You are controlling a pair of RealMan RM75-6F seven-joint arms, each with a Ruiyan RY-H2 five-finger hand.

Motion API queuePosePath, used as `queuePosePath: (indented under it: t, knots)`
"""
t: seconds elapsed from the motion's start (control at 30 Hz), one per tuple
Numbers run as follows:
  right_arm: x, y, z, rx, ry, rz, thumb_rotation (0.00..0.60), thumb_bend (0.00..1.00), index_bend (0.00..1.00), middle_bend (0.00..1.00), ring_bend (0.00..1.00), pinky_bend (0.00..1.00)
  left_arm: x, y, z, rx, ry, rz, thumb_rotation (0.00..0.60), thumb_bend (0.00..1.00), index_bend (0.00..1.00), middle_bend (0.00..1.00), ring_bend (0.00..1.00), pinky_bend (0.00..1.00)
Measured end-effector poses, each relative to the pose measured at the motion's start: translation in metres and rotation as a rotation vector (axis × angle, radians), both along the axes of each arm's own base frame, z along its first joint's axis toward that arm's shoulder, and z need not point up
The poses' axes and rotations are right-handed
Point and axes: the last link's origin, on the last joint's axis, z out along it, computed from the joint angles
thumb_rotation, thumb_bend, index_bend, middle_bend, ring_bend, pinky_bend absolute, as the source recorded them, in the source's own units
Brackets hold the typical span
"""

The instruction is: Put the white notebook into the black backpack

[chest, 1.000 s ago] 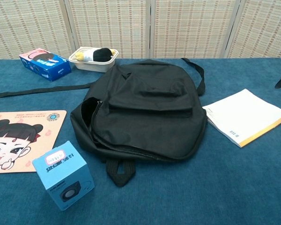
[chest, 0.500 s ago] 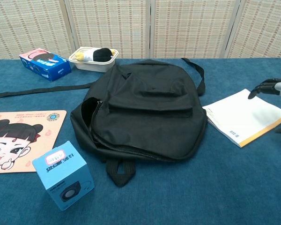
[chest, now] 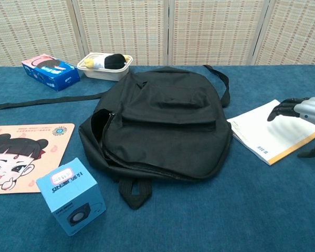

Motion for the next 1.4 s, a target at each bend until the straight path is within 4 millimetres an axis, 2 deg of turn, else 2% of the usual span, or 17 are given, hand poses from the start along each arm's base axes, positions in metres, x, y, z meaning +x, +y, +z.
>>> queuePosePath:
  t: [0.73,1.13,1.4]
  knots:
    - [0.0,-0.015,-0.01,-0.01,0.014,-0.001,0.6,0.11,0.2,0.16,0.09,0.17,-0.001,0.002,0.0,0.004,0.0,0.001,0.6,0.26,0.21,0.12,0.09,0.08]
    - [0.007,-0.022,-0.013,-0.028,-0.013,0.021,0.6,0.24,0.2,0.16,0.09,0.17,0.0,0.002,0.001,0.003,0.003,-0.001,0.6,0.26,0.21,0.12,0.09,0.08]
    - [0.011,-0.025,-0.011,-0.037,-0.023,0.038,0.6,0.26,0.2,0.16,0.1,0.17,0.0,0.002,0.001,0.002,-0.001,-0.003,0.6,0.26,0.21,0.12,0.09,0.08]
